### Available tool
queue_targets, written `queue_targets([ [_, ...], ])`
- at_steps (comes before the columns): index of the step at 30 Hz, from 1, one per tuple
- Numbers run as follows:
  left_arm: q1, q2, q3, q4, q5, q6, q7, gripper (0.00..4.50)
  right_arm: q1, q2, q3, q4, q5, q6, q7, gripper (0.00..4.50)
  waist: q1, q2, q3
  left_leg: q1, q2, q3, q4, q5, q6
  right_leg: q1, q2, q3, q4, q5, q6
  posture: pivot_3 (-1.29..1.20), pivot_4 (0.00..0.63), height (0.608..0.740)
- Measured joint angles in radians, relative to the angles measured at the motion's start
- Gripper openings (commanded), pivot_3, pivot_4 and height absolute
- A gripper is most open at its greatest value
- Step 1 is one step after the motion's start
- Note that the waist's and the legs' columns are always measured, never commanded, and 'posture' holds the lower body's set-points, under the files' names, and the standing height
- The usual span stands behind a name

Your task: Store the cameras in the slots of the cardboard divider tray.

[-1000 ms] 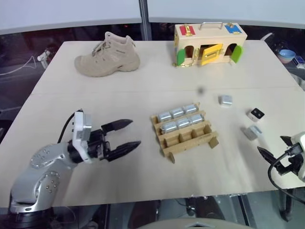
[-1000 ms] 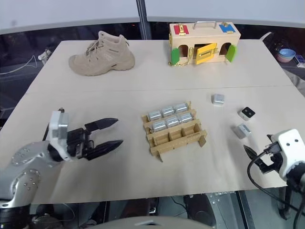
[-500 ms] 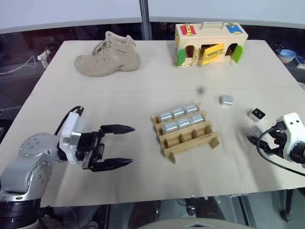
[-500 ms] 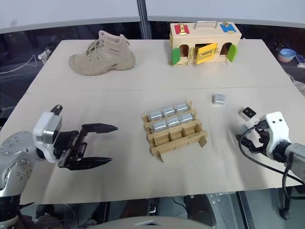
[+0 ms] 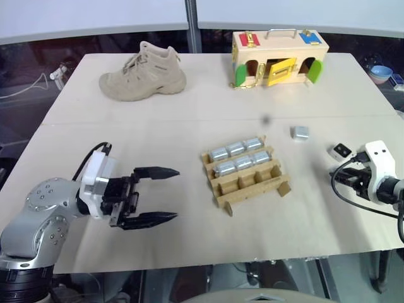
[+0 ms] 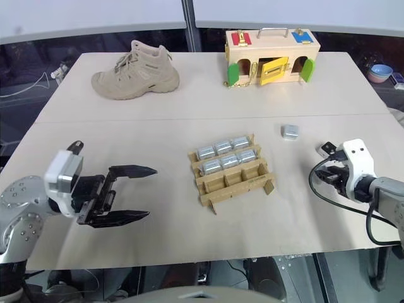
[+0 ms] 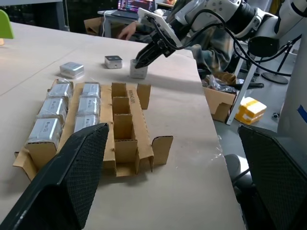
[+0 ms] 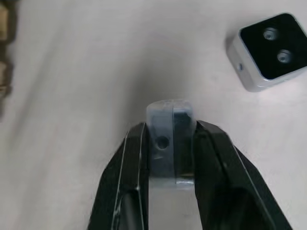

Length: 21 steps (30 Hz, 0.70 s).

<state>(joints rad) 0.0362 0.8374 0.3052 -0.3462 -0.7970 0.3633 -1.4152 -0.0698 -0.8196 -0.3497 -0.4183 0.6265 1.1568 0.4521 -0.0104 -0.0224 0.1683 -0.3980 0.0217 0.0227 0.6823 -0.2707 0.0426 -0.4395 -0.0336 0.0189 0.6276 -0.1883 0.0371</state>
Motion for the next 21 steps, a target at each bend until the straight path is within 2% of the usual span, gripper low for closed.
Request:
queue_targets([
  [5, 0.001, -0.011, 0.0, -0.007, 0.0, -0.002, 0.029, 4.5, -0.029, -0.094, 0.079, -0.072, -0.045, -0.129, 0.096, 0.69, -0.002, 0.001, 0.001, 0.0, 0.0, 0.001, 0.0, 0.0, 0.0, 0.0, 0.0, 0.0, 0.0, 0.0, 0.0, 0.0, 0.15, 0.74],
  [10, 0.015, -0.012, 0.002, -0.013, 0.003, -0.005, 0.044, 4.5, -0.254, -0.146, 0.295, -0.136, -0.104, -0.475, 0.408, 0.69, -0.012, 0.003, 0.002, 0.001, 0.001, 0.0, -0.001, 0.0, 0.0, -0.001, 0.002, -0.001, 0.0, 0.0, 0.0, 0.0, 0.15, 0.74],
  [13, 0.039, -0.01, 0.01, -0.008, 0.011, -0.008, 0.041, 4.5, -0.412, -0.104, 0.495, -0.104, -0.197, -0.654, 0.573, 0.69, -0.007, 0.003, 0.003, 0.0, 0.001, 0.0, -0.001, 0.0, 0.0, -0.001, 0.001, -0.001, 0.0, 0.0, 0.0, 0.0, 0.15, 0.74],
  [15, 0.05, -0.007, 0.015, -0.002, 0.014, -0.009, 0.039, 4.5, -0.45, -0.073, 0.573, -0.084, -0.23, -0.719, 0.639, 0.69, -0.001, 0.002, 0.003, 0.0, 0.001, 0.0, -0.001, 0.0, 0.0, -0.001, 0.0, -0.001, 0.0, 0.0, 0.0, 0.0, 0.15, 0.74],
  [18, 0.07, 0.0, 0.028, 0.007, 0.03, -0.019, 0.036, 4.5, -0.497, -0.017, 0.663, -0.006, -0.296, -0.811, 0.706, 0.69, 0.004, 0.001, 0.004, -0.001, 0.0, 0.0, 0.0, 0.0, 0.0, -0.001, -0.002, -0.002, -0.001, 0.001, -0.001, 0.0, 0.15, 0.74],
  [21, 0.111, 0.001, 0.056, 0.004, 0.031, -0.023, 0.044, 4.5, -0.518, 0.035, 0.697, 0.054, -0.339, -0.858, 0.728, 0.69, 0.002, 0.001, 0.004, -0.001, 0.0, 0.0, 0.0, 0.0, 0.0, -0.001, -0.002, -0.002, -0.001, 0.002, -0.004, 0.0, 0.15, 0.74],
])
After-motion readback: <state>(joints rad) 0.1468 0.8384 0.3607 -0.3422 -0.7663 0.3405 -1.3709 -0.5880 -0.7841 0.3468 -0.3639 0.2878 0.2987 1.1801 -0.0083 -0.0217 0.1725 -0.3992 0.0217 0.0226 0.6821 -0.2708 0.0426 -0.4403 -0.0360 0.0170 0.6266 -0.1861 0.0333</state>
